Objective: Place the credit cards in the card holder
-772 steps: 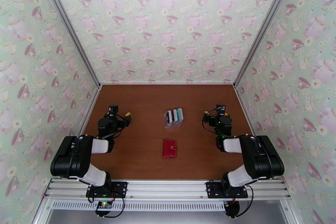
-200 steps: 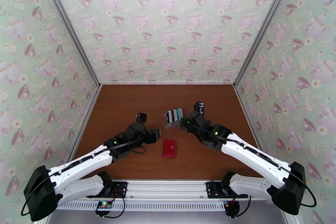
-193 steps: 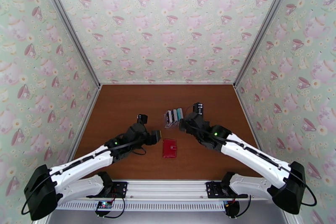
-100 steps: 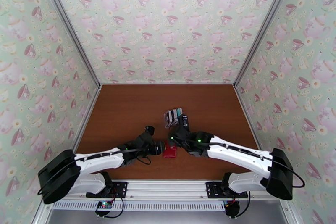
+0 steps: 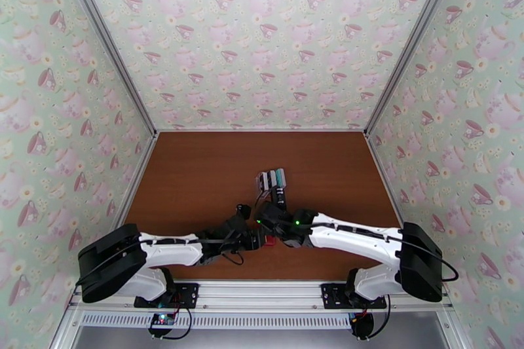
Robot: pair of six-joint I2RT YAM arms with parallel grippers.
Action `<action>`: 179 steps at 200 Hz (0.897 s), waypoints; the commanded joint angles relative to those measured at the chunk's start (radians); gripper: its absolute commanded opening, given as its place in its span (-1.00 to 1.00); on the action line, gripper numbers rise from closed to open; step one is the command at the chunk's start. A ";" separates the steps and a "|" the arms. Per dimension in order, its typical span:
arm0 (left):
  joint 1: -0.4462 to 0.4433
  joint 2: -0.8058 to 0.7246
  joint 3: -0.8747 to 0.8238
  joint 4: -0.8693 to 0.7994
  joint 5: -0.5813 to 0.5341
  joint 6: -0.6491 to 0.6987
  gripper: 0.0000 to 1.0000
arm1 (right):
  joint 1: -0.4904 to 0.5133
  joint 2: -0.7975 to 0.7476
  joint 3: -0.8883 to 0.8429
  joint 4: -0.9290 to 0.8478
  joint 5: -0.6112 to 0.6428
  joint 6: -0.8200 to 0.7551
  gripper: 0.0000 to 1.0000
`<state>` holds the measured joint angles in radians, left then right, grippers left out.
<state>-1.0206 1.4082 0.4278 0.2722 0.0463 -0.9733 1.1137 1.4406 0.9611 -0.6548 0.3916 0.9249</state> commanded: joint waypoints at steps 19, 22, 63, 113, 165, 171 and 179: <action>-0.019 -0.045 -0.014 -0.078 -0.054 -0.017 -0.16 | 0.005 0.075 0.028 0.003 -0.028 0.011 -0.06; -0.019 -0.045 -0.014 -0.079 -0.056 -0.017 -0.16 | 0.005 0.080 0.031 0.003 -0.029 0.012 -0.07; -0.018 -0.021 -0.021 -0.066 -0.068 -0.022 -0.17 | 0.004 0.145 0.079 -0.003 -0.023 -0.008 -0.18; -0.019 0.005 -0.034 -0.045 -0.081 -0.026 -0.15 | -0.023 0.212 0.107 0.004 -0.073 -0.037 -0.19; -0.019 0.026 -0.050 -0.004 -0.077 -0.028 -0.10 | -0.029 0.247 0.104 0.007 -0.118 -0.024 -0.26; -0.019 0.030 -0.051 0.001 -0.076 -0.031 -0.10 | -0.029 0.251 0.102 0.007 -0.122 -0.023 -0.26; -0.019 0.034 -0.054 0.008 -0.075 -0.034 -0.09 | -0.029 0.254 0.099 0.009 -0.127 -0.021 -0.29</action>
<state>-1.0359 1.4055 0.3954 0.2420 -0.0151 -0.9890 1.0801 1.6703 1.0470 -0.6483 0.3153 0.9024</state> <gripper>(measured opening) 0.450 0.371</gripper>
